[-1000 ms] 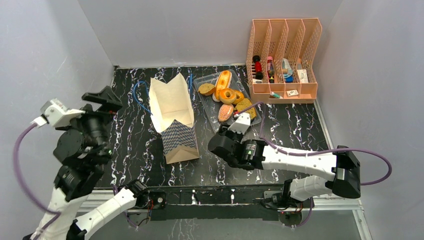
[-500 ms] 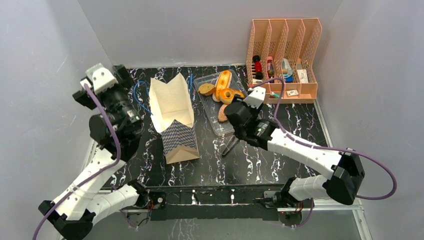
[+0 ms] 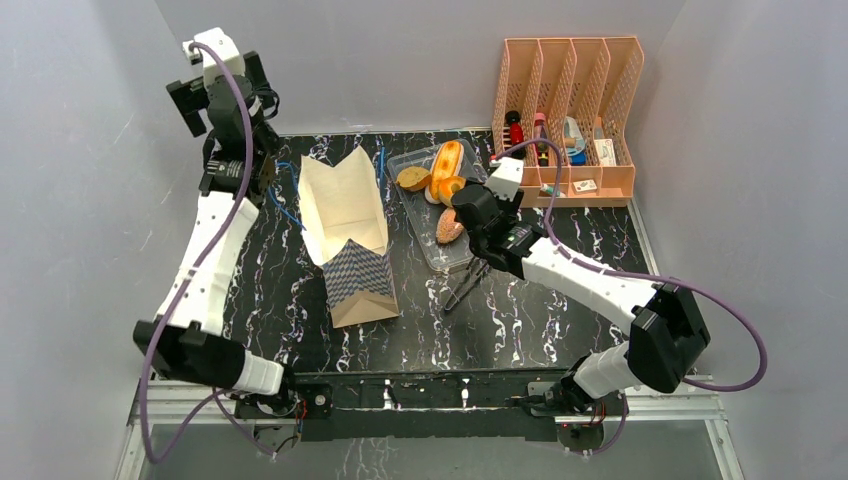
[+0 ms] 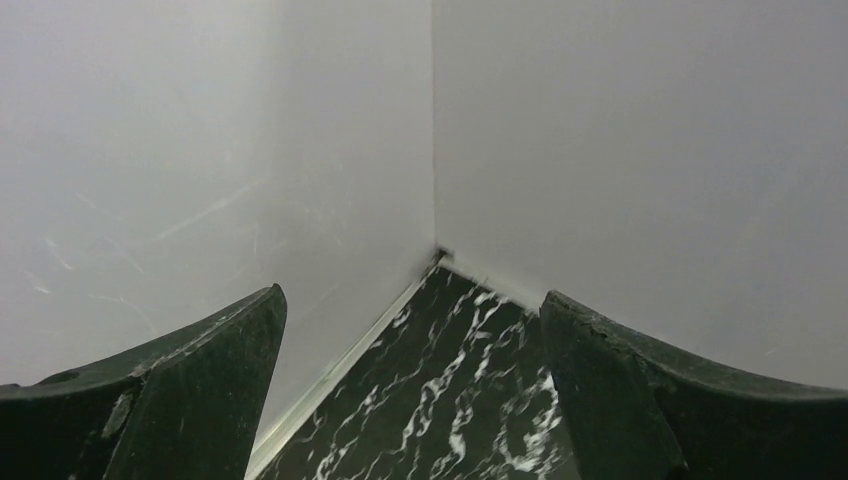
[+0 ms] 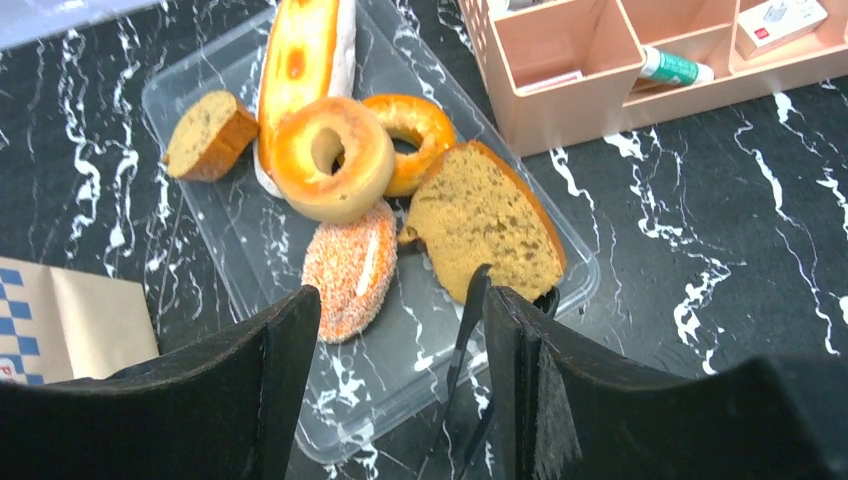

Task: Take the fake bread out of the paper bag
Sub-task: Reset both arms

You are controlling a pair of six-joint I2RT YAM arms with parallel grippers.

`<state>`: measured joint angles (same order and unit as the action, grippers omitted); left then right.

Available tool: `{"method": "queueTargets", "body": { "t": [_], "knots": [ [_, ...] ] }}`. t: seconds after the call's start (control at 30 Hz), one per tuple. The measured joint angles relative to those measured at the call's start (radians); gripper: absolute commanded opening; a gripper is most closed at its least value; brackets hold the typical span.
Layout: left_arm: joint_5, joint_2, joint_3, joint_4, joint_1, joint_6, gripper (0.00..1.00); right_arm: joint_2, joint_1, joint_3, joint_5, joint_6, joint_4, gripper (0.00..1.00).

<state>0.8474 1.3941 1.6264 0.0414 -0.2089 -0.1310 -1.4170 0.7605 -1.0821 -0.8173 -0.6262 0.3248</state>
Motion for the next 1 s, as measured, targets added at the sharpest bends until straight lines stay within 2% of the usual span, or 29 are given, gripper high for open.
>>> {"method": "queueTargets", "body": {
  "t": [0.2, 0.33, 0.53, 0.73, 0.87, 0.97, 1.0],
  "knots": [
    [-0.195, 0.058, -0.209, -0.105, 0.271, 0.198, 0.98, 0.000, -0.015, 0.043, -0.006, 0.047, -0.089, 0.60],
    [-0.278, 0.052, -0.370, -0.095, 0.414, 0.259, 0.98, 0.002, -0.033, 0.074, -0.003, 0.073, -0.130, 0.66],
    [-0.457, -0.090, -0.682, 0.039, 0.476, 0.284, 0.98, 0.057, -0.045, 0.194, 0.009, 0.079, -0.204, 0.69],
    [-0.690, -0.377, -1.085, 0.306, 0.513, 0.292, 0.98, 0.110, -0.045, 0.259, -0.004, 0.036, -0.207, 0.70],
    [-0.820, -0.446, -1.218, 0.400, 0.511, 0.282, 0.97, 0.154, -0.045, 0.292, -0.030, 0.001, -0.198, 0.70],
    [-0.874, -0.460, -1.257, 0.419, 0.504, 0.272, 0.97, 0.198, -0.045, 0.320, -0.053, -0.013, -0.191, 0.62],
    [-0.883, -0.465, -1.264, 0.425, 0.500, 0.271, 0.97, 0.209, -0.045, 0.325, -0.056, -0.014, -0.191, 0.63]
  ]
}}
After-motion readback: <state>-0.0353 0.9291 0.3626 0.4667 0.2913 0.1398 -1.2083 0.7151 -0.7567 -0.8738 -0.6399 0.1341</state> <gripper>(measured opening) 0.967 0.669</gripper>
